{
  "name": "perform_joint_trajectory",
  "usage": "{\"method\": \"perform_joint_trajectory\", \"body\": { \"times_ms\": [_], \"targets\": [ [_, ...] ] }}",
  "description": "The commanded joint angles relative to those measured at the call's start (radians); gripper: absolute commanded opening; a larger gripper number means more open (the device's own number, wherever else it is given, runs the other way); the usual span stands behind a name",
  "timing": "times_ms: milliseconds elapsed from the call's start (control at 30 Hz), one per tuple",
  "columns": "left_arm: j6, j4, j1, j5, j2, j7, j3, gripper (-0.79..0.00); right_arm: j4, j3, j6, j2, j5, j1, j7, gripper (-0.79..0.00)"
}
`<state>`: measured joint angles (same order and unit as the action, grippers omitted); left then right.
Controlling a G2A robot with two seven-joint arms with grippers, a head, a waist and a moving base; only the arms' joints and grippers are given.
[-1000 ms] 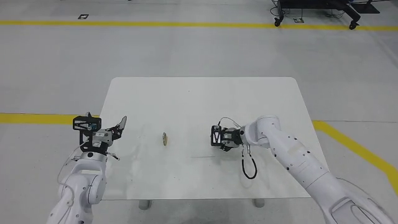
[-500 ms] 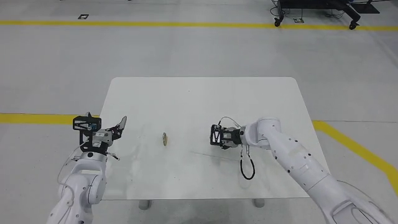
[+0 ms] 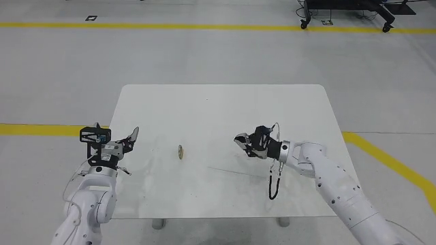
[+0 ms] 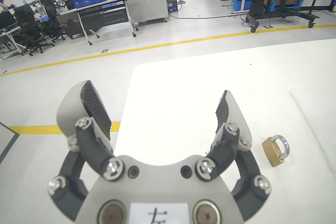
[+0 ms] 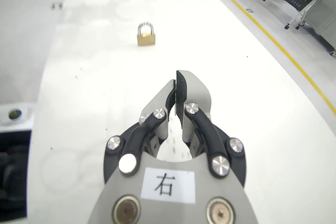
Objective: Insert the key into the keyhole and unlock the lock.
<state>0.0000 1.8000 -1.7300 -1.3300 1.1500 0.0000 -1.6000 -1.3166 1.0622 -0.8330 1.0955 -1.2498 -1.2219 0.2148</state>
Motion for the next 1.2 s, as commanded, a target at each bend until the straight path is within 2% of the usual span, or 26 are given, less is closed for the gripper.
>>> {"method": "perform_joint_trajectory", "body": {
  "times_ms": [0,400,500,567,633,667,733,833,1100,1167],
  "targets": [
    [0.000,0.000,0.000,0.000,0.000,0.000,0.000,0.000,0.027,0.009,-0.033,0.001,0.078,-0.002,0.034,-0.785],
    [0.008,0.000,0.001,0.008,0.001,0.006,-0.006,0.000,0.027,0.009,-0.033,0.001,0.078,-0.002,0.034,-0.785],
    [0.067,0.013,-0.002,0.134,0.011,0.019,-0.021,0.000,0.055,0.009,-0.085,0.005,0.173,-0.005,0.059,-0.785],
    [0.011,0.029,0.004,0.261,0.017,-0.023,-0.002,0.000,0.083,-0.006,-0.158,0.012,0.255,0.002,0.090,-0.785],
    [-0.103,0.025,0.032,0.463,0.017,-0.150,-0.002,0.000,0.114,-0.035,-0.179,0.023,0.374,0.012,0.128,-0.785],
    [-0.148,0.023,0.050,0.512,0.015,-0.203,-0.006,0.000,0.110,-0.069,-0.179,0.028,0.451,0.016,0.144,-0.785],
    [-0.177,0.016,0.080,0.553,0.012,-0.294,-0.006,0.000,0.118,-0.131,-0.179,0.027,0.577,0.034,0.135,-0.785],
    [-0.178,0.016,0.085,0.554,0.011,-0.308,-0.005,0.000,0.121,-0.192,-0.179,0.016,0.761,0.052,0.128,-0.785],
    [-0.178,0.016,0.085,0.554,0.011,-0.308,-0.005,0.000,0.121,-0.196,-0.179,0.014,0.782,0.053,0.127,-0.785],
    [-0.224,0.007,0.087,0.637,0.014,-0.312,0.006,0.000,0.121,-0.196,-0.179,0.014,0.782,0.053,0.127,-0.785]
  ]
}}
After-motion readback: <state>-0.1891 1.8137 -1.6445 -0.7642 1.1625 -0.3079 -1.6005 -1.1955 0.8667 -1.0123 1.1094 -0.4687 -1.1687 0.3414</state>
